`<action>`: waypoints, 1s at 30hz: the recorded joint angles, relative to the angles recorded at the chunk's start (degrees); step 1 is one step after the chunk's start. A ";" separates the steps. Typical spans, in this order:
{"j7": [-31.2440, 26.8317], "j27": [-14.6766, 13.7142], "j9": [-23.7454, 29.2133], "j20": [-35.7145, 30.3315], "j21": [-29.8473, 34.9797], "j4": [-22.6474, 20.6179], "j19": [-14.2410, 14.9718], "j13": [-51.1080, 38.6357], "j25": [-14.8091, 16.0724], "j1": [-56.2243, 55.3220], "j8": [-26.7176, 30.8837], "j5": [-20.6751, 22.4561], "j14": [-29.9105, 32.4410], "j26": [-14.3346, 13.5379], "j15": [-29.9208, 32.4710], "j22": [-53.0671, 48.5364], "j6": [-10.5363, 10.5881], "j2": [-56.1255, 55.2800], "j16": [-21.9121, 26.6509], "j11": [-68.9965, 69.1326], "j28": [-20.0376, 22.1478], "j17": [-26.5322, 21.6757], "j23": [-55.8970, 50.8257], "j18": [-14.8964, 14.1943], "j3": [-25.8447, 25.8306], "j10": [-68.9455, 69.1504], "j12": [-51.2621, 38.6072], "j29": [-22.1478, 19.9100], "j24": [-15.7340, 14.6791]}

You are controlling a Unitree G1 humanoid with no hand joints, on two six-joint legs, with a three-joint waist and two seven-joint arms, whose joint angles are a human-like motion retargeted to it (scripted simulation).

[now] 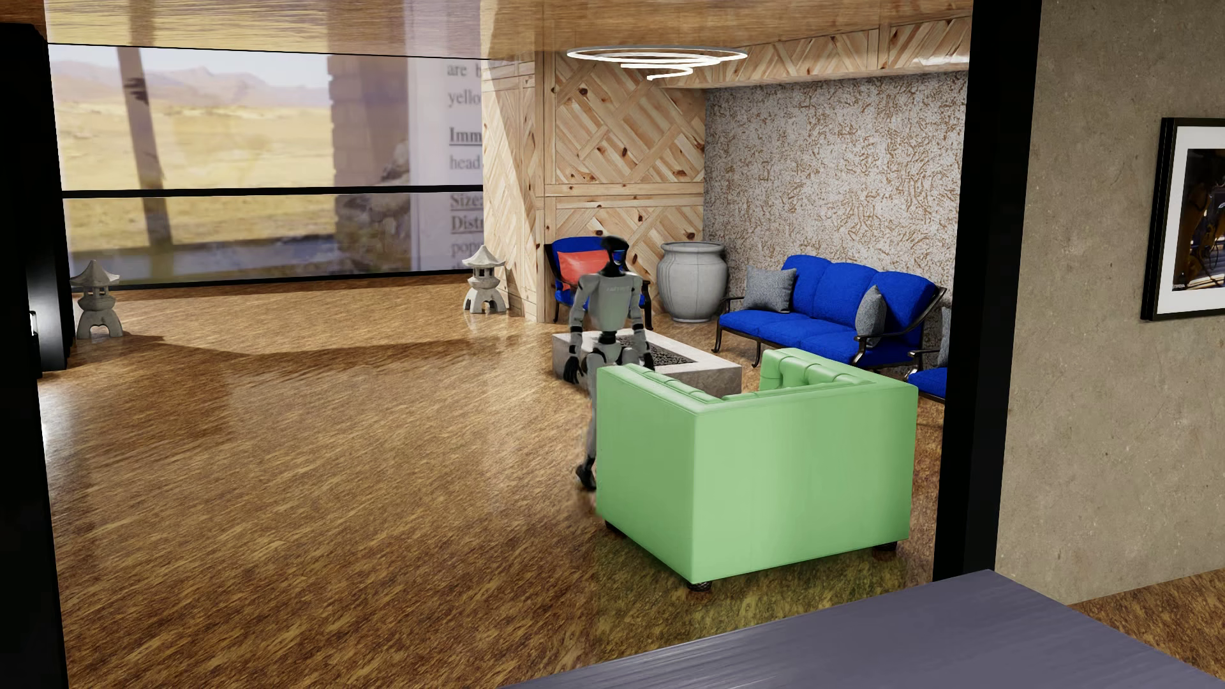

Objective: Head to the light green armchair

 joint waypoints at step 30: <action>-15.94 -2.33 0.35 1.06 4.87 10.22 0.60 -6.00 0.91 -9.69 -4.58 13.67 8.76 2.10 -2.64 6.07 4.20 15.03 0.95 -30.80 2.31 -0.49 -3.81 -10.04 2.58 1.24 3.15 -2.65 -6.31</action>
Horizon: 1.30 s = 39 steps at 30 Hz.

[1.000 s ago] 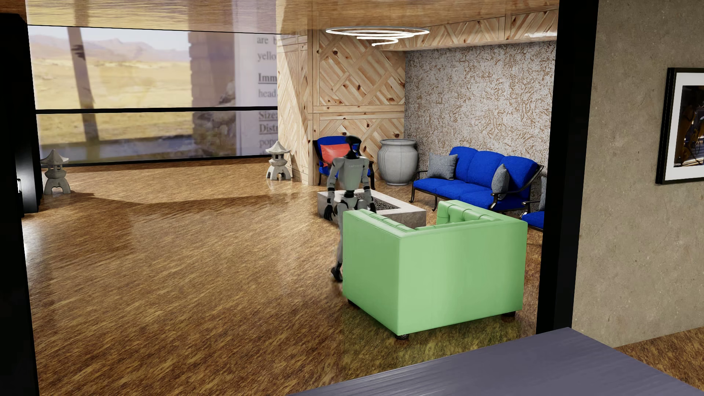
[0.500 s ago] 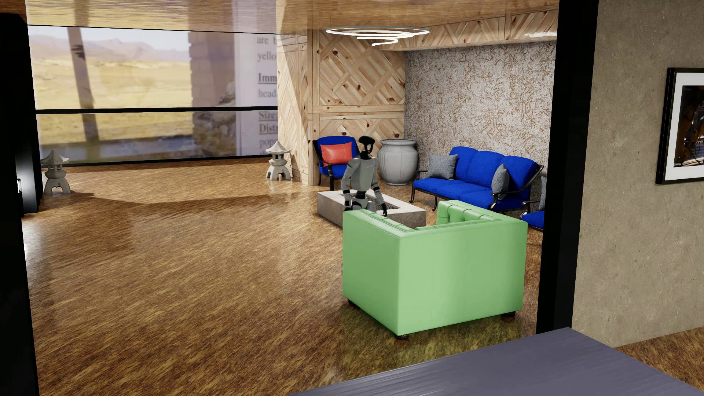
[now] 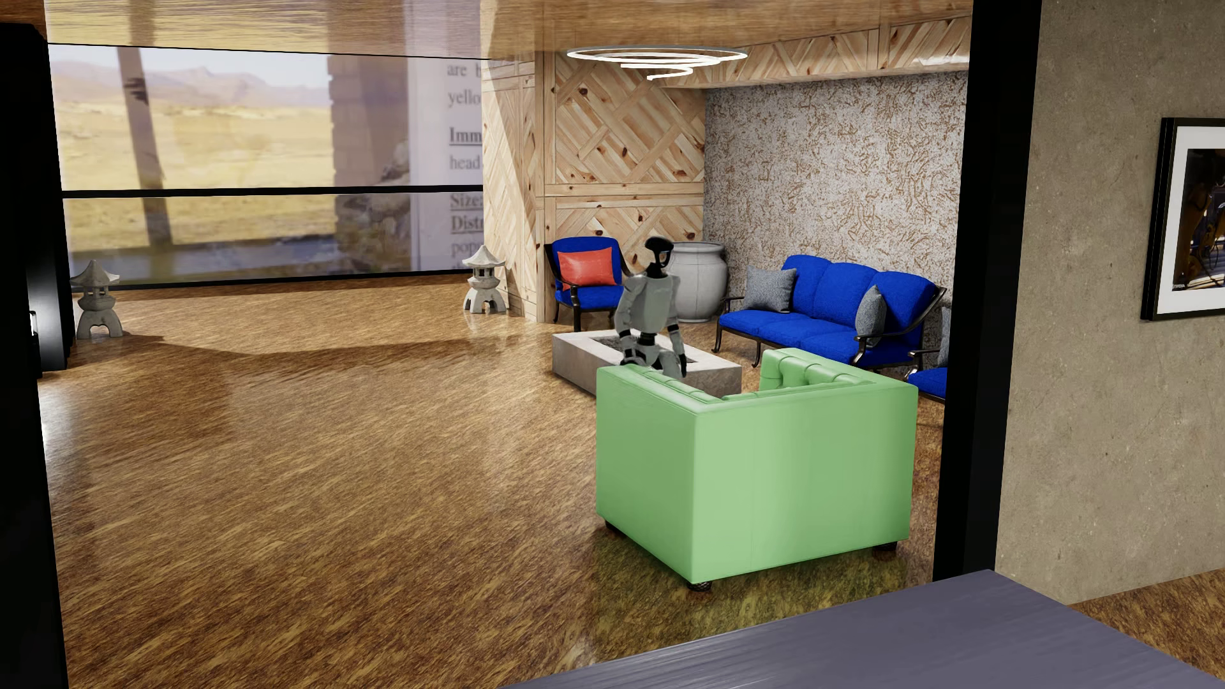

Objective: Head to the light green armchair

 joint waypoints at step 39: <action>19.86 0.47 0.12 -8.75 0.84 17.24 3.89 -0.99 -1.00 1.43 -0.37 -0.36 6.54 1.02 -0.64 5.10 -2.03 3.62 -0.79 -3.35 6.54 1.74 4.15 -2.84 1.57 -3.36 -6.47 0.69 -3.99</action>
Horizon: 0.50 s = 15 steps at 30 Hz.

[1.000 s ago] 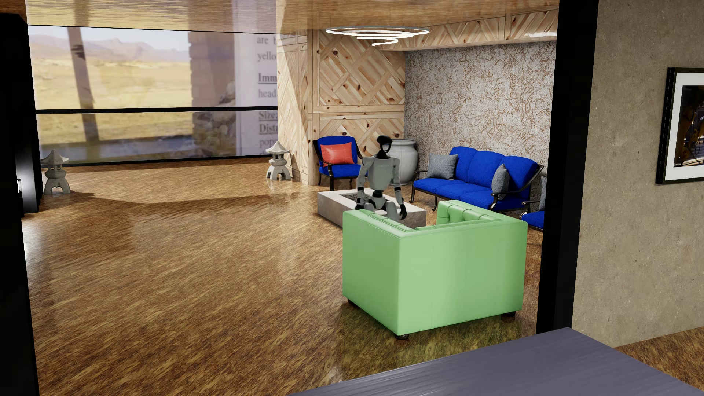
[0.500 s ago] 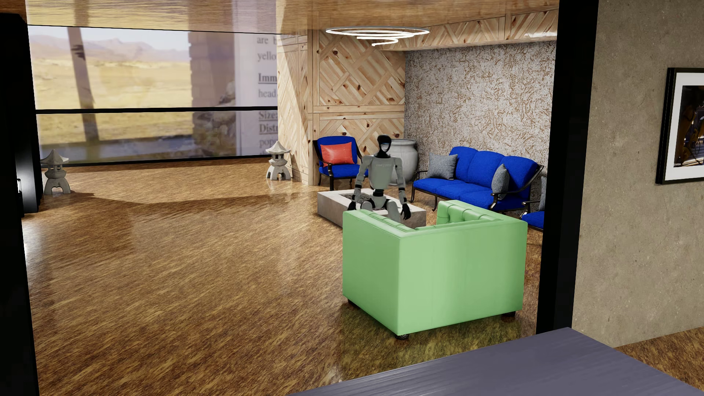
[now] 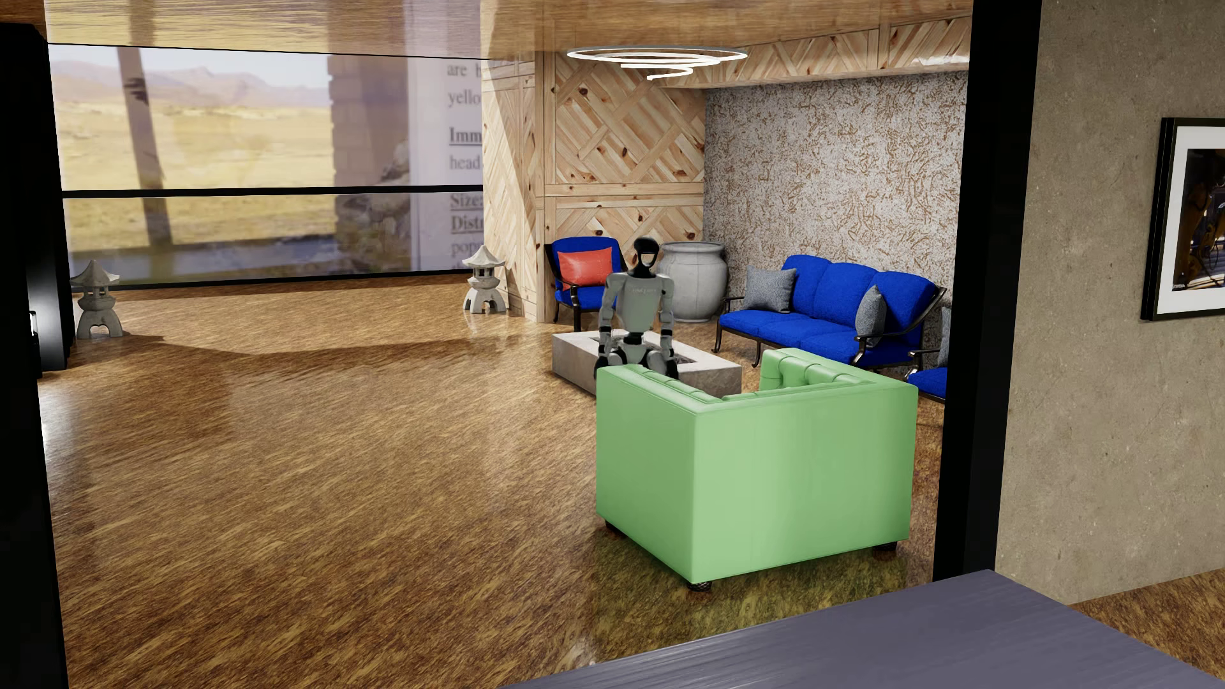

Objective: Head to the light green armchair

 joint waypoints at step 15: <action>-3.08 -0.22 -1.02 -5.74 3.54 -18.97 -1.56 -4.97 3.67 3.75 -6.58 -2.70 -7.05 -0.97 -0.42 -0.75 2.07 0.13 -1.11 0.21 -6.64 -3.24 -1.54 9.85 0.36 -2.93 -2.29 -3.24 2.08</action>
